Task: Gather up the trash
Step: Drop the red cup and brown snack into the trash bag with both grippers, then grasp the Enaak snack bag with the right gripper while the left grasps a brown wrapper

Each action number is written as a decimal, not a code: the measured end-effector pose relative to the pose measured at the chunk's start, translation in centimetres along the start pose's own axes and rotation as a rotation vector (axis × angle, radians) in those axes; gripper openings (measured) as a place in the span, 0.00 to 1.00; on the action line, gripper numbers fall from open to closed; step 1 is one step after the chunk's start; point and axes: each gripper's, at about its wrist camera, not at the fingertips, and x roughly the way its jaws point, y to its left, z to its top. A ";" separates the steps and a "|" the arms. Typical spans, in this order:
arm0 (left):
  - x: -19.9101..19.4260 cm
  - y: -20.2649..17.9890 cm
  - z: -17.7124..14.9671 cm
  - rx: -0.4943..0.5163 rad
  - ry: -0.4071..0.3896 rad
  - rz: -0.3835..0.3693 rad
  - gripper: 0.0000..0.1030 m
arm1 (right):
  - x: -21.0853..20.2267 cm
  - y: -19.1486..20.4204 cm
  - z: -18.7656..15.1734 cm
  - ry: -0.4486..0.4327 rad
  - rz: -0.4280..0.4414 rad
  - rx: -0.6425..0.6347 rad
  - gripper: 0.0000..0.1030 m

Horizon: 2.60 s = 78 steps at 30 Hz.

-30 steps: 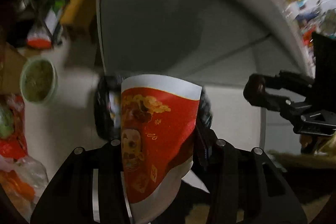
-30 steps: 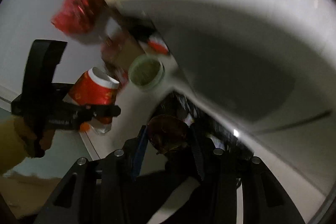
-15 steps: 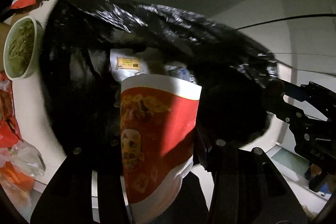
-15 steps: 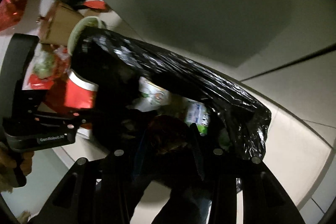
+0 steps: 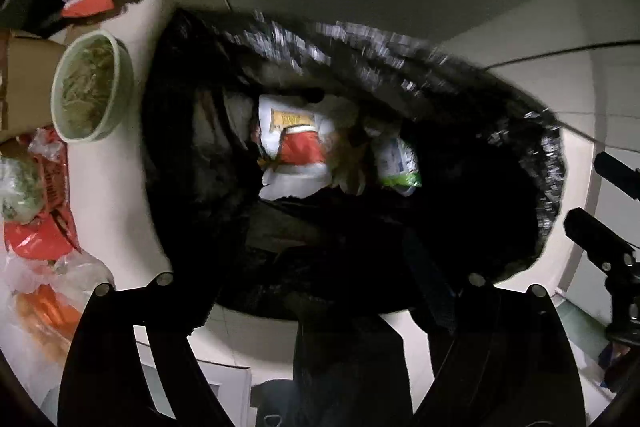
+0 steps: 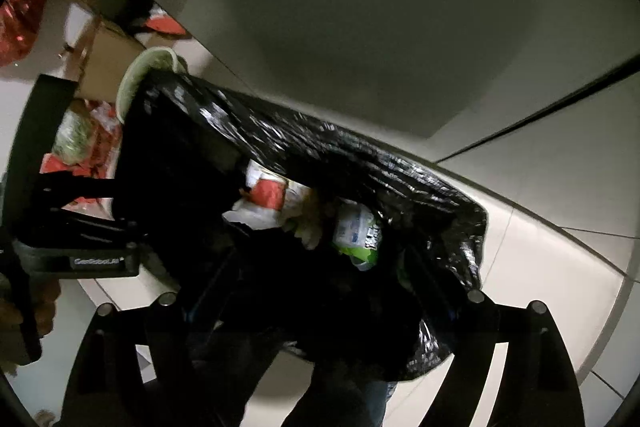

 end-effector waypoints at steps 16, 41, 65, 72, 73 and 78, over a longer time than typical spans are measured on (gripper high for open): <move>-26.2 -5.3 -3.4 0.037 -0.445 -0.207 0.87 | -35.5 1.3 2.1 -0.637 0.231 -0.166 0.95; -30.7 -3.0 -4.0 -0.144 -0.567 -0.221 0.87 | -31.0 -7.4 23.4 -0.596 -0.117 0.303 0.96; -39.1 -11.2 14.0 0.089 -0.676 -0.240 0.87 | -40.9 -11.3 8.9 -0.752 0.173 0.278 0.51; -40.8 -17.9 25.1 0.251 -0.646 -0.011 0.87 | -41.0 -12.8 6.3 -0.752 0.187 0.306 0.51; -40.7 -18.3 26.1 0.264 -0.632 -0.010 0.87 | -40.9 -13.2 5.9 -0.749 0.191 0.312 0.51; -39.7 -20.4 30.2 0.324 -0.559 -0.010 0.78 | -40.3 -14.7 4.9 -0.736 0.193 0.346 0.51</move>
